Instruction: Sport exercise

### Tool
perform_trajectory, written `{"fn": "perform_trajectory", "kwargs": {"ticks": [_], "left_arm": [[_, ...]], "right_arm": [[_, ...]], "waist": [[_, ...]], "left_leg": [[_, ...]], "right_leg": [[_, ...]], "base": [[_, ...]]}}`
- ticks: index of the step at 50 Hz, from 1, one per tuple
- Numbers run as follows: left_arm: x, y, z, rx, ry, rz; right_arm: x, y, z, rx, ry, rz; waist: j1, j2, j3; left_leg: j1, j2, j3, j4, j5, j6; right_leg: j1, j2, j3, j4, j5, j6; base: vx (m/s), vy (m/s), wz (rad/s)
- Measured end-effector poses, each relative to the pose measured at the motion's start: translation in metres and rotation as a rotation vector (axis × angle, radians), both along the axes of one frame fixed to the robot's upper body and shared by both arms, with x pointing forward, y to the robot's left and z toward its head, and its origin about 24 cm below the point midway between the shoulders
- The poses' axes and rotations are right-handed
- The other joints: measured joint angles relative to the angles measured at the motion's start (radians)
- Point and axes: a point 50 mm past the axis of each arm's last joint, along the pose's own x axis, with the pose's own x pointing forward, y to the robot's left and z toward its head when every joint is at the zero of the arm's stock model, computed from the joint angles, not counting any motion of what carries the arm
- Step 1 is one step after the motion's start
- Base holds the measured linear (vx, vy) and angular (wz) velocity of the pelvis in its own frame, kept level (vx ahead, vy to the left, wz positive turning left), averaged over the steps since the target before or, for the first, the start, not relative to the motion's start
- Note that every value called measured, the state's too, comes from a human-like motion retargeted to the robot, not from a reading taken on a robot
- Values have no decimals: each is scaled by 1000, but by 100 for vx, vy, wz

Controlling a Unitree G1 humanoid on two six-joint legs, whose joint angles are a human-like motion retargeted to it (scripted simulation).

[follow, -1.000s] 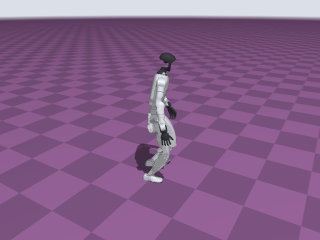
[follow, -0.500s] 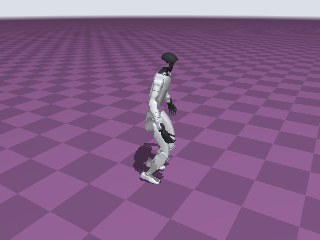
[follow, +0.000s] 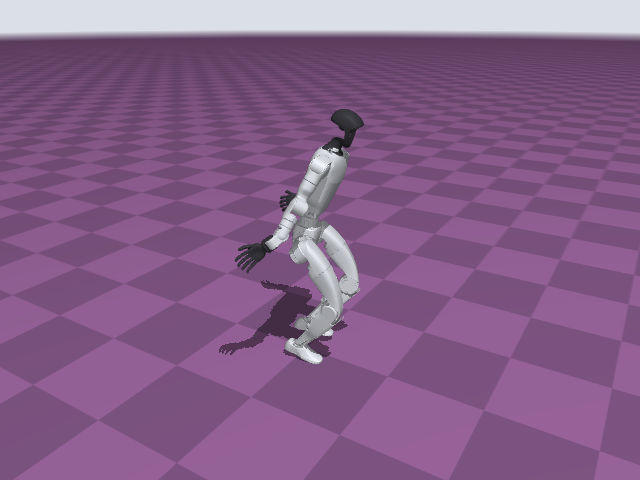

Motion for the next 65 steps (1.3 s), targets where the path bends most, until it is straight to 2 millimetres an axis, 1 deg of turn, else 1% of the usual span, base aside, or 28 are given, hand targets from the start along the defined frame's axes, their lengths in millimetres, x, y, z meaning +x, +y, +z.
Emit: {"fn": "perform_trajectory", "kwargs": {"ticks": [2,3,5,6,7,8,9,10,12,13,14,16,18,20,21,24,27,30,32,35,38,42,46,51,54,58,62,65], "left_arm": [[-48,49,63,231,215,336],[-64,83,111,369,332,449],[-72,138,214,723,465,542],[-55,165,272,944,512,474],[-30,182,329,1169,551,378],[6,193,383,1394,583,220],[47,197,429,1589,622,2],[91,192,470,1763,674,-247],[171,178,518,1883,875,-867],[206,172,528,1851,994,-1163],[234,166,528,1784,1100,-1410],[273,161,513,1604,1249,-1778],[289,166,480,1430,1273,-2004],[300,177,419,1270,1138,-2171],[308,181,379,1190,1008,-2236],[338,165,263,945,608,-2393],[349,125,158,630,281,-2470],[343,66,72,265,61,-2528],[332,25,29,14,-32,-2580],[305,-28,-14,-356,-106,-2672],[283,-56,-34,-649,-109,-2779],[257,-57,-42,-831,-95,-2877],[239,-42,-40,-867,-110,-2897],[230,-27,-36,-829,-141,-2875],[232,-22,-33,-776,-168,-2851],[242,-16,-28,-686,-196,-2832],[252,-7,-22,-592,-187,-2815],[254,2,-18,-545,-168,-2775]], "right_arm": [[-48,-44,47,-154,112,-395],[-68,-68,85,-255,187,-555],[-89,-112,173,-560,277,-724],[-79,-133,223,-751,320,-682],[-59,-147,272,-957,354,-607],[-23,-154,318,-1178,379,-456],[22,-153,353,-1391,393,-237],[72,-141,383,-1602,396,12],[163,-112,404,-1892,376,632],[198,-98,403,-1969,362,920],[224,-85,398,-2003,344,1160],[264,-65,378,-1991,300,1523],[292,-47,350,-1917,255,1762],[311,-34,318,-1807,252,1933],[314,-34,300,-1726,278,1995],[311,-37,237,-1423,354,2144],[296,-35,168,-1070,410,2253],[273,-22,106,-724,470,2364],[256,-11,74,-515,512,2451],[230,10,35,-223,542,2583],[213,28,13,-4,506,2688],[185,48,-7,185,428,2751],[158,62,-20,311,355,2733],[139,68,-27,392,291,2662],[140,68,-27,382,273,2615],[156,67,-23,288,244,2574],[182,64,-13,122,231,2552],[198,61,-5,10,230,2524]], "waist": [[13,-1,7],[24,-8,2],[57,-16,0],[69,-22,-12],[80,-27,-26],[88,-34,-46],[92,-42,-69],[93,-50,-94],[100,-56,-151],[104,-57,-173],[106,-60,-187],[99,-74,-194],[74,-93,-184],[46,-99,-164],[47,-93,-153],[62,-80,-120],[77,-74,-81],[87,-66,-39],[95,-59,-8],[104,-43,41],[104,-14,76],[95,10,61],[102,21,4],[131,68,-74],[137,97,-103],[118,98,-122],[99,63,-122],[82,26,-119]], "left_leg": [[-46,38,20,82,-90,52],[-61,48,22,121,-151,86],[-69,61,23,157,-217,133],[-47,56,25,126,-215,144],[-20,52,27,83,-200,148],[15,49,29,19,-158,137],[56,62,48,-49,-67,113],[100,82,74,-118,48,81],[143,126,115,-223,280,13],[147,141,122,-248,358,-14],[150,146,125,-260,393,-28],[162,133,122,-273,402,-35],[191,92,112,-298,393,-32],[228,29,102,-335,391,-25],[241,2,95,-347,388,-17],[259,-62,72,-344,339,18],[250,-105,43,-285,243,56],[234,-132,22,-193,102,103],[220,-144,10,-115,-19,142],[190,-141,-1,12,-171,186],[161,-94,-1,92,-212,191],[142,-33,-9,95,-130,151],[173,1,-25,99,-19,90],[259,57,-76,75,92,1],[318,88,-101,-3,87,-24],[363,83,-92,-182,-15,-12],[341,57,-21,-316,-134,35],[310,29,35,-369,-147,63]], "right_leg": [[-15,-40,-57,80,-166,-81],[-21,-61,-85,129,-259,-124],[-22,-104,-139,188,-358,-191],[-10,-102,-139,171,-336,-189],[6,-95,-136,141,-296,-177],[29,-77,-125,83,-223,-143],[57,-64,-115,12,-105,-93],[87,-52,-105,-66,36,-36],[107,-39,-106,-185,369,51],[102,-28,-100,-213,475,77],[98,-22,-93,-222,516,89],[95,-19,-72,-210,504,91],[100,-29,-43,-182,461,88],[106,-51,-4,-143,425,92],[105,-57,14,-126,409,95],[93,-52,70,-78,358,101],[78,-20,126,-24,304,105],[68,14,169,42,208,86],[61,25,179,108,95,50],[39,10,147,222,-80,-34],[24,-10,80,273,-132,-95],[20,-16,20,199,-62,-104],[18,2,-23,36,121,-55],[-6,107,-39,-186,368,33],[-25,171,-36,-301,438,73],[-62,193,-12,-413,457,125],[-123,126,-31,-426,347,121],[-149,58,-41,-363,238,108]], "base": [[0,-10,-29],[0,-11,-38],[-1,-10,-46],[0,-7,-35],[0,0,0],[0,0,0],[0,0,0],[0,0,0],[0,-1,-46],[-3,0,-61],[-4,1,-58],[-5,2,-37],[-5,3,-12],[-6,5,5],[-7,5,3],[-9,5,-2],[-12,2,-1],[-14,-1,-2],[-16,-5,-6],[-17,-7,-11],[-17,-9,-7],[-17,-8,-8],[-17,-2,-56],[-22,5,-106],[-28,10,-106],[-35,12,-80],[-43,9,-74],[-45,3,-66]]}}
